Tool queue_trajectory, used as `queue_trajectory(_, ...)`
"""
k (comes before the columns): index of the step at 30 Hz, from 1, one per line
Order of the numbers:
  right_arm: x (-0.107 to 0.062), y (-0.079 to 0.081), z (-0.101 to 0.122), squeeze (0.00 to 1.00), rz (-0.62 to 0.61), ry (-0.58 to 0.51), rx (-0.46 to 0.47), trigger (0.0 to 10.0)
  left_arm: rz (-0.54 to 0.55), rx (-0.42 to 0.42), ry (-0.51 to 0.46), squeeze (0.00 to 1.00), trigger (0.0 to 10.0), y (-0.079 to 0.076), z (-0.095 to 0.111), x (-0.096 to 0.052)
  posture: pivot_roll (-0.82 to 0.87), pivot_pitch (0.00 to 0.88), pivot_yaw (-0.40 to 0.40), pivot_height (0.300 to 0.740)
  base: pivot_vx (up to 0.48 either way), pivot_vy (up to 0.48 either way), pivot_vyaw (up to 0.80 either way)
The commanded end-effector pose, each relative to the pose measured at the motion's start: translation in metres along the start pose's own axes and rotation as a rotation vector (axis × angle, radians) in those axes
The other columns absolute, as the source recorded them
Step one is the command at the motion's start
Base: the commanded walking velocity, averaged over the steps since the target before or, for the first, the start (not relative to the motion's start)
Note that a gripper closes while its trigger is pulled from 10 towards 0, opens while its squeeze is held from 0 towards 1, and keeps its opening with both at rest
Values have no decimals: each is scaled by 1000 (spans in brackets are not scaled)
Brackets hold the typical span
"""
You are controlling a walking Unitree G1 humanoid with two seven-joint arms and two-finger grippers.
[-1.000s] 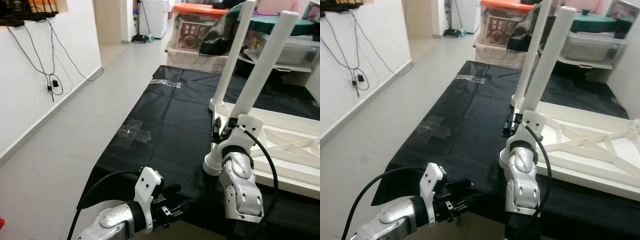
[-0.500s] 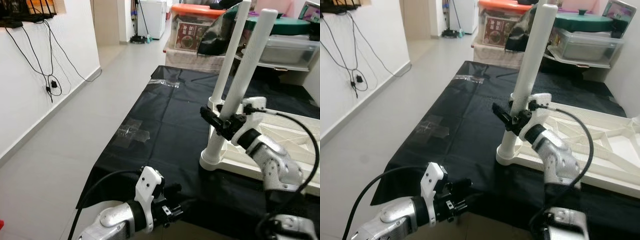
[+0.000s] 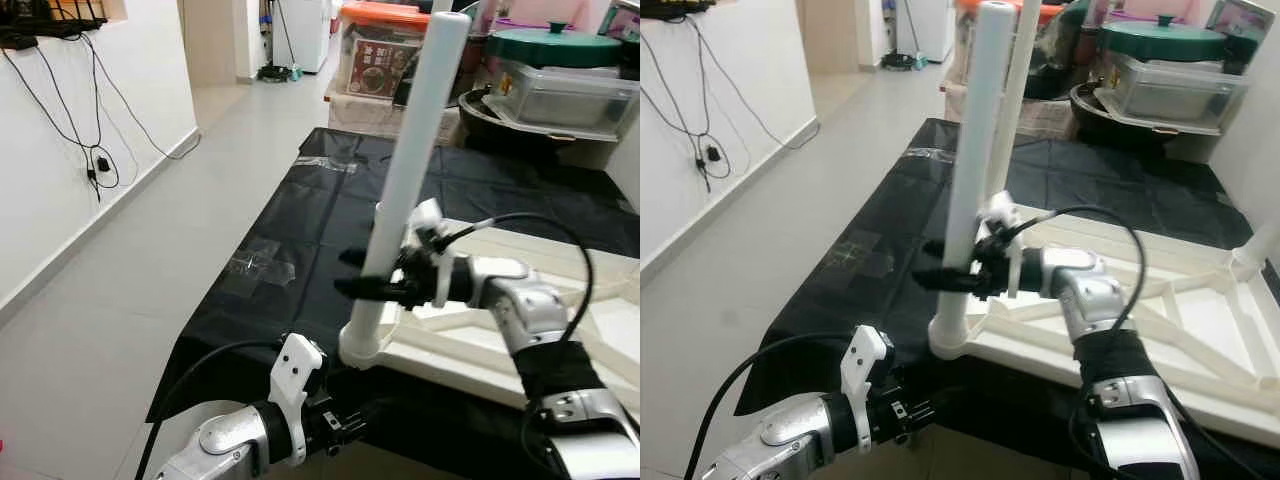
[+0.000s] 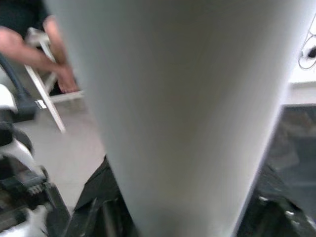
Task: Building children table
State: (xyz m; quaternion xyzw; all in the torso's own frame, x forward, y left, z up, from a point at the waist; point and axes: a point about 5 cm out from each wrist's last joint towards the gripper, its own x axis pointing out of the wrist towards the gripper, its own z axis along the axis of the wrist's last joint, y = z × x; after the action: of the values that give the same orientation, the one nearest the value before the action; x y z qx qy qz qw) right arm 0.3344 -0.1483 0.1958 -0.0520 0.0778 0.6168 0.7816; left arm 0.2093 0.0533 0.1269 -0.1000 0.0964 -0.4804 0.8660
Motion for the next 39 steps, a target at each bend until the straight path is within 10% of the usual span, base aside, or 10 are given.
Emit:
queue_trajectory(1,4,1,-9,0,0,52,-5,0,2,1,15,0,10000,-1,-3,-1,230,11,-100,740,0,0,0)
queue_trajectory(10,-28,-36,2,0,-988,-229,78,0,2,-3,12,0,10000,0,-2,0,206,16,-88,740,0,0,0)
queue_trajectory(17,-66,2,-29,0,-1779,-199,226,0,-9,-4,16,0,10000,2,-2,2,193,14,-77,740,0,0,0)
queue_trajectory(24,-30,20,-33,0,-1791,-257,302,1922,0,0,13,0,10000,3,-2,2,202,16,-83,740,0,0,0)
queue_trajectory(25,-18,17,-31,0,-1702,-300,304,10000,0,0,14,0,10000,3,-2,2,204,16,-84,740,0,0,0)
queue_trajectory(26,-11,15,-29,1000,-1615,-338,272,10000,2,0,13,0,10000,3,-2,2,210,18,-88,740,0,0,0)
queue_trajectory(29,-8,14,-27,1000,-1556,-368,252,10000,3,0,12,0,10000,3,-2,2,210,18,-88,740,0,0,0)
queue_trajectory(30,-13,9,-25,0,-1474,-415,235,10000,4,-2,11,0,10000,3,-2,2,200,18,-86,740,0,0,0)
queue_trajectory(36,-50,-10,-11,0,-1272,-487,160,10000,1,-5,11,0,10000,4,-2,3,201,17,-83,740,0,0,0)
queue_trajectory(39,-55,-12,2,0,-879,-453,204,10000,-2,-5,11,0,10000,4,-2,3,196,16,-80,740,0,0,0)
